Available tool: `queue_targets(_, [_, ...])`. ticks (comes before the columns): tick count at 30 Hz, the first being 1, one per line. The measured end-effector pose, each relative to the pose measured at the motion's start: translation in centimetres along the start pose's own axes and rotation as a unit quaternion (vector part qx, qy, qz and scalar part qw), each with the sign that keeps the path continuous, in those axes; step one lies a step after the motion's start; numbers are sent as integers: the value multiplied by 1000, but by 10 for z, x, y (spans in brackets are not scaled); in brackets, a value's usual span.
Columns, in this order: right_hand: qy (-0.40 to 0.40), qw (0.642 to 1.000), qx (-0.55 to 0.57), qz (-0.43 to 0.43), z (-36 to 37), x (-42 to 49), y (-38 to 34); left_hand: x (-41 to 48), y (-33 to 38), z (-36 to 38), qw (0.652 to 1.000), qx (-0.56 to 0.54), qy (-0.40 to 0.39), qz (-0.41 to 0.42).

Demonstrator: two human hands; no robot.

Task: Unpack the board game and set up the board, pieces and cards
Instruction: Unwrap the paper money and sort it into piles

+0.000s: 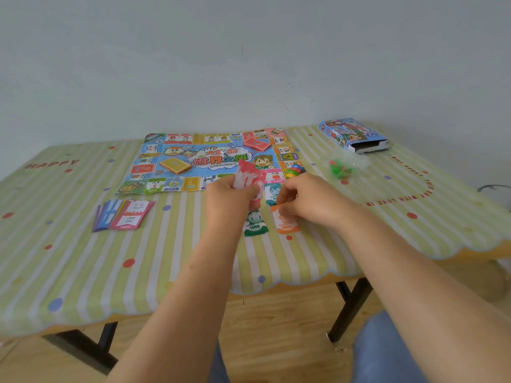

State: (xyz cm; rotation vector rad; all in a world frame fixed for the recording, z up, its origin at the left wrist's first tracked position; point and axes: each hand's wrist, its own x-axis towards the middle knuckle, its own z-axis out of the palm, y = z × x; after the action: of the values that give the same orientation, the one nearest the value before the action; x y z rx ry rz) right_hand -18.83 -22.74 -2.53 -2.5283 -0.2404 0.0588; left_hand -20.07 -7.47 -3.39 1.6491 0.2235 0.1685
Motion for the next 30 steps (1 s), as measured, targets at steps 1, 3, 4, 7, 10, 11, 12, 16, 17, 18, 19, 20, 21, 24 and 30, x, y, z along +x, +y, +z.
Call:
queue_targets(1, [6, 1000, -20, -6, 2, 0, 0, 0, 0, 0, 1000, -3, -1, 0])
queue_targets(3, [15, 999, -35, -16, 5, 1, 1, 1, -1, 0, 1000, -11, -5, 4])
queue_targets(4, [19, 999, -36, -20, 6, 2, 2, 2, -1, 0, 1000, -12, -5, 6])
queue_targets(7, [29, 999, -34, -21, 6, 1, 3, 3, -2, 0, 1000, -10, -8, 3])
queue_targets(10, [70, 997, 8, -16, 3, 1, 6, 4, -3, 0, 1000, -9, -15, -3])
queue_targets(11, [89, 996, 22, -18, 1, 2, 7, 4, -3, 1, 1000, -11, -19, -4])
queue_targets(12, [106, 993, 36, -19, -1, 2, 7, 4, -3, 1, 1000, -12, -25, -4])
queue_targets(16, [140, 982, 129, -17, -10, 2, 6, 3, -1, 4, 998, -19, -55, -5])
queue_targets(17, [137, 978, 159, -18, -12, 1, 6, 3, 1, 6, 998, -21, -65, -2])
queue_targets(18, [133, 973, 187, -20, -15, 1, 6, 2, 2, 7, 997, -19, -76, 1])
queue_targets(19, [128, 969, 209, -22, -16, 1, 7, 0, 4, 8, 996, -17, -86, 4])
queue_targets(20, [122, 967, 224, -22, -17, 1, 7, -1, 5, 9, 995, -16, -98, 8])
queue_targets(21, [116, 965, 235, -21, -18, 1, 8, -2, 7, 10, 994, -17, -112, 14])
queue_targets(24, [108, 960, 256, -23, -19, 1, 8, -5, 9, 14, 988, -17, -151, 26])
queue_targets(30, [108, 955, 275, -26, -23, -3, 12, -7, 8, 21, 985, 8, -168, 27])
